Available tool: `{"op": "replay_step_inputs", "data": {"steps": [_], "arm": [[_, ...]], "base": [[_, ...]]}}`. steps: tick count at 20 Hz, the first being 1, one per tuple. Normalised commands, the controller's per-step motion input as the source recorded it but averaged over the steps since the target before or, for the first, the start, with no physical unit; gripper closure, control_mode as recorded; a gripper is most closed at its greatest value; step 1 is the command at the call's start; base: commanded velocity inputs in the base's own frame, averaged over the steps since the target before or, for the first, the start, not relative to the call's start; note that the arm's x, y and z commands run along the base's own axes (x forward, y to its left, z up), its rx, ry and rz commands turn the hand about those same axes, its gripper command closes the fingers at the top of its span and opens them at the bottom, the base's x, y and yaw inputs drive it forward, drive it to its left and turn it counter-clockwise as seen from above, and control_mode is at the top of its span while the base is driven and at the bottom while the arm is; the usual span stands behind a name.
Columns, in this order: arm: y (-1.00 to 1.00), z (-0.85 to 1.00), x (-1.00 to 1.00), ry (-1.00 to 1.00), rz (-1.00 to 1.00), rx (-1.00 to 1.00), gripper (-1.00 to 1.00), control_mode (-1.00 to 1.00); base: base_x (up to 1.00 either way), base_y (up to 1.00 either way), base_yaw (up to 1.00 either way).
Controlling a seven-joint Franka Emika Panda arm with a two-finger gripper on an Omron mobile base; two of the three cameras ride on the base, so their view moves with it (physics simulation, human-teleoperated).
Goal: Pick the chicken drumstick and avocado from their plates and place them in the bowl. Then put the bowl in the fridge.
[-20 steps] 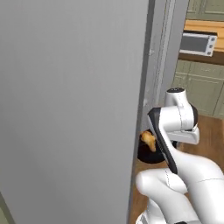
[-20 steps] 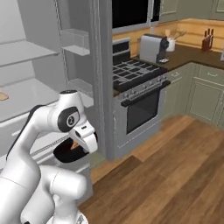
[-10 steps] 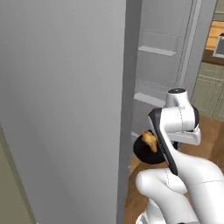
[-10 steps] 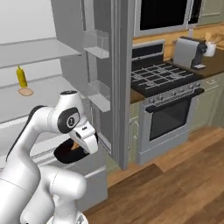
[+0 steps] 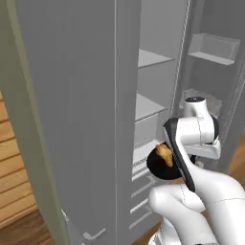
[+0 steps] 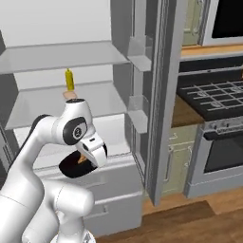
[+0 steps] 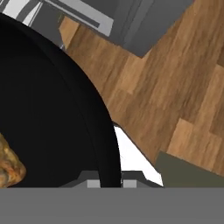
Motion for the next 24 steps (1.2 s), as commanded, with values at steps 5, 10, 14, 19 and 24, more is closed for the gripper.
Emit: {"op": "replay_step_inputs", "data": {"steps": [5,10,14,19,24], "arm": [[0.00,0.00,0.00,0.00,0.00,0.00,1.00,1.00],[0.00,0.00,0.00,0.00,0.00,0.00,1.00,1.00],[0.00,0.00,0.00,0.00,0.00,0.00,1.00,1.00],[0.00,0.00,0.00,0.00,0.00,0.00,1.00,1.00],[0.00,0.00,0.00,0.00,0.00,0.00,1.00,1.00]], "base": [[0.02,-0.19,0.55],[0.12,-0.54,0.49],[0.07,-0.57,0.45],[0.00,-0.02,0.22],[0.00,0.00,0.05]]}}
